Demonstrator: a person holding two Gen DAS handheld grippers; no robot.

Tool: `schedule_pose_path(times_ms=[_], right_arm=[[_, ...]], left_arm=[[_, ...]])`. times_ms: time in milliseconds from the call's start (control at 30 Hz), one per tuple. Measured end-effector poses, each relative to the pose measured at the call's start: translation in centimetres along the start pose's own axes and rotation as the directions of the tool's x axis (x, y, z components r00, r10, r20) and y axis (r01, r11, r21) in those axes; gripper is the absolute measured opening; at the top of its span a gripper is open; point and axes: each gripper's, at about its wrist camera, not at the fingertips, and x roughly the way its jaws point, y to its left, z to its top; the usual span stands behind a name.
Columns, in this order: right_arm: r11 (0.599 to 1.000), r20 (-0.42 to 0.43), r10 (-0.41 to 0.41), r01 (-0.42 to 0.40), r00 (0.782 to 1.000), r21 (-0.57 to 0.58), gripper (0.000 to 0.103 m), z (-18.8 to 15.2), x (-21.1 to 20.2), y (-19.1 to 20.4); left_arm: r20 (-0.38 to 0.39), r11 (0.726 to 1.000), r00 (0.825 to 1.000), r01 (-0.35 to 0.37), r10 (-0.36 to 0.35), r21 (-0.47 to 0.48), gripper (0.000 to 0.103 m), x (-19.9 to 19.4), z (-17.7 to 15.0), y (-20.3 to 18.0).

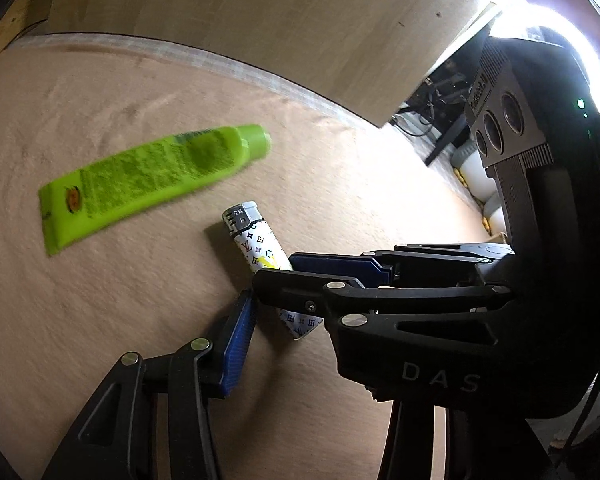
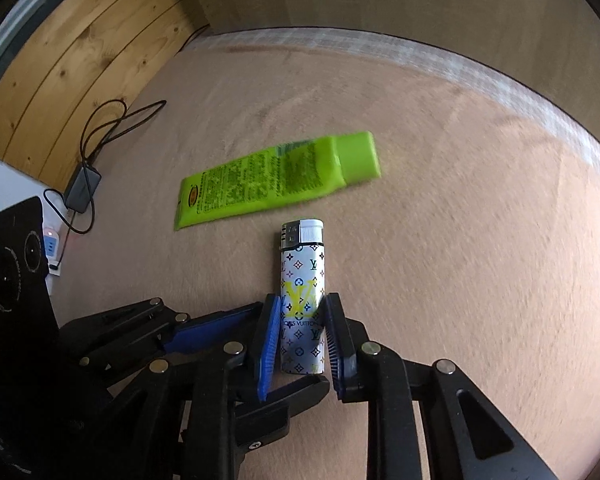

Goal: Organize objects
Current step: 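Carry the lighter with the right gripper and release it into the box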

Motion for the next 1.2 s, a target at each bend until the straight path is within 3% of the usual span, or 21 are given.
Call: schedule_pose_path(times_ms=[300,533,867,1200], right_arm=[[0.999,0.061,-0.012,0.009,0.998,0.05,0.021,-3.3,-3.6,-2.4],[0.992,0.134,-0.049,0.033,0.99,0.125,0.02,-6.8,-8.4,-5.7],[0.962,0.232,-0.152,0.089,0.961,0.26,0.021,-14.0,-16.3,-11.7],[0.918,0.281,-0.239,0.122,0.93,0.377,0.021,-21.3,-21.6,-16.4]], left_arm=[[-0.013,0.997,0.999,0.048,-0.048,0.061,0.049,0.8,-1.0,-5.5],[-0.036,0.983,0.996,0.088,-0.084,0.163,0.048,1.5,-2.0,-12.7],[-0.107,0.93,0.982,0.183,-0.156,0.319,0.047,4.2,-4.6,-24.9],[-0.18,0.879,0.964,0.253,-0.195,0.405,0.047,6.3,-8.4,-34.2]])
